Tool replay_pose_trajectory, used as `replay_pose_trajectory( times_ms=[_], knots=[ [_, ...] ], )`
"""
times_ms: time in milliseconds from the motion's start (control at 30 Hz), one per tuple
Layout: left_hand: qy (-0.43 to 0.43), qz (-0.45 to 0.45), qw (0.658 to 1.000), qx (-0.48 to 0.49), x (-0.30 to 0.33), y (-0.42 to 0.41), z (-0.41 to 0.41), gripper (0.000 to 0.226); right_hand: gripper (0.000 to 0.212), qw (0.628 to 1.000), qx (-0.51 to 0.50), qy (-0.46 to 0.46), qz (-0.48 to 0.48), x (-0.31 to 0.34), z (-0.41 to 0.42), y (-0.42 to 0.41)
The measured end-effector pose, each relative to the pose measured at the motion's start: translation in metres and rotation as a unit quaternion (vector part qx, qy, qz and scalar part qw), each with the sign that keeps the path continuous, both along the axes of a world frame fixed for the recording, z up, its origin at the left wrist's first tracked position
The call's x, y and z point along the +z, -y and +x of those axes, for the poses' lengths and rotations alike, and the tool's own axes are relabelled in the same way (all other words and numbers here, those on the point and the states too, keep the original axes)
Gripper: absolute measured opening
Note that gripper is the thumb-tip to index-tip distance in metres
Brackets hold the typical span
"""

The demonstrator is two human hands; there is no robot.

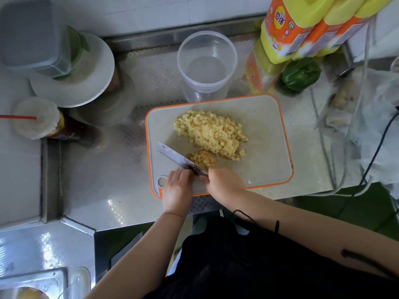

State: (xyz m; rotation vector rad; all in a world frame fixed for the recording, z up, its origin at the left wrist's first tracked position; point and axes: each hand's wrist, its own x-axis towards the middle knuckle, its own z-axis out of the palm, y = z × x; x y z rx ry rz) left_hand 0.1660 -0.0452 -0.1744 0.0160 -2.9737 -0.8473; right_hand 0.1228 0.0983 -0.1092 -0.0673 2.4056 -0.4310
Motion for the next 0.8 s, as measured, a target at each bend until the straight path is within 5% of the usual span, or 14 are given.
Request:
replay_pose_trajectory(
  times_ms=[100, 233, 467, 633, 800],
  knots=[
    [0.065, 0.046, 0.995, 0.065, 0.011, -0.003, -0.008, 0.004, 0.028, 0.998, -0.058, 0.019, -0.026, 0.009, -0.004, -0.006],
    [0.116, 0.104, 0.981, 0.113, 0.027, -0.017, -0.025, 0.013, 0.043, 0.988, -0.141, 0.013, -0.063, 0.032, -0.016, -0.031],
    [-0.077, -0.068, 0.987, -0.124, 0.05, -0.015, -0.037, 0.058, 0.048, 0.956, -0.247, 0.037, -0.152, 0.049, -0.025, -0.057],
    [-0.011, -0.188, 0.952, -0.241, 0.052, -0.021, -0.05, 0.097, 0.041, 0.924, -0.314, 0.052, -0.211, 0.061, -0.023, -0.054],
    [-0.002, -0.218, 0.945, -0.244, 0.048, -0.016, -0.054, 0.092, 0.038, 0.854, -0.411, 0.087, -0.307, 0.07, -0.024, -0.067]
  ],
)
